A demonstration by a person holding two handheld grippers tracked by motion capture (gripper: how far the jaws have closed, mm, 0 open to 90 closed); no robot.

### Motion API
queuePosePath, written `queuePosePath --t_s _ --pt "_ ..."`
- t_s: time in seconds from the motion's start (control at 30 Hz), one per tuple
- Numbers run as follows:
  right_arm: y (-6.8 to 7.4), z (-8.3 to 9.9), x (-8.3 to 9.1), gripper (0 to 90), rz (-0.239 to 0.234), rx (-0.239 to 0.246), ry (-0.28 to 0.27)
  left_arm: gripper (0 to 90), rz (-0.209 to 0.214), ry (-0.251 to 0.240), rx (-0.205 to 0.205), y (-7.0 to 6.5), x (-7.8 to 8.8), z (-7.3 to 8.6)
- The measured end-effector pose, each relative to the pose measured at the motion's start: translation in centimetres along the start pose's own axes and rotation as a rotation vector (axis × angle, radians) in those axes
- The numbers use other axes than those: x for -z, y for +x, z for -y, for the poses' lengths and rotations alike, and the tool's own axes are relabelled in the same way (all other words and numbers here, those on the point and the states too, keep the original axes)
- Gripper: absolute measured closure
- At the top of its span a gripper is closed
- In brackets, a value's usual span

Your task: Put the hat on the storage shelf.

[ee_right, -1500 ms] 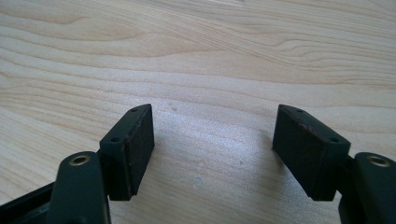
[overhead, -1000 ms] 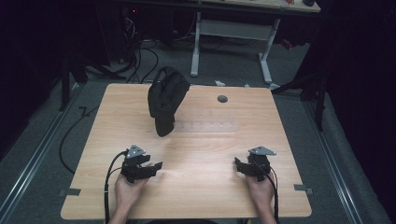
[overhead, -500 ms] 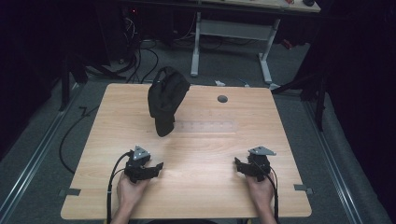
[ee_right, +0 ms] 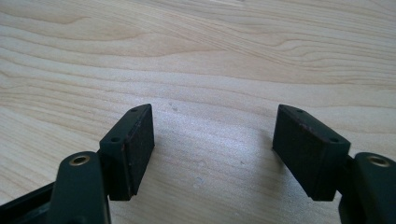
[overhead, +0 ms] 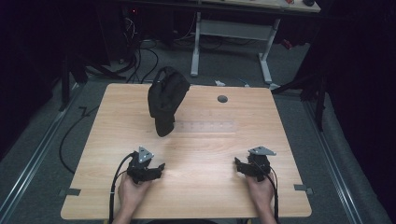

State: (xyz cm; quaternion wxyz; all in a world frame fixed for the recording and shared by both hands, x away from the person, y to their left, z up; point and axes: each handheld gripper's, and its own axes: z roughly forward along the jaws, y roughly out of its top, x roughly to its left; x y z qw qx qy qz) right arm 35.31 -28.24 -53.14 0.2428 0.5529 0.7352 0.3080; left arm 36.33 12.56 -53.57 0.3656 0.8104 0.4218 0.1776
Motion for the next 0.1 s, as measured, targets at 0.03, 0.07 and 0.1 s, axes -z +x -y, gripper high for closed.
queuePosePath --t_s 0.03,0.07,0.1 --pt "0.00 0.00 0.00 29.5 0.000 0.000 0.000 29.4 0.000 -0.001 0.000 0.00 -0.01 0.00" --pt "0.00 0.00 0.00 29.5 0.000 0.000 0.000 29.4 0.001 0.000 0.001 0.01 0.00 0.00" --pt "0.00 0.00 -0.01 29.6 0.000 -0.001 -0.001 29.4 0.000 -0.002 0.001 0.00 -0.01 0.01"
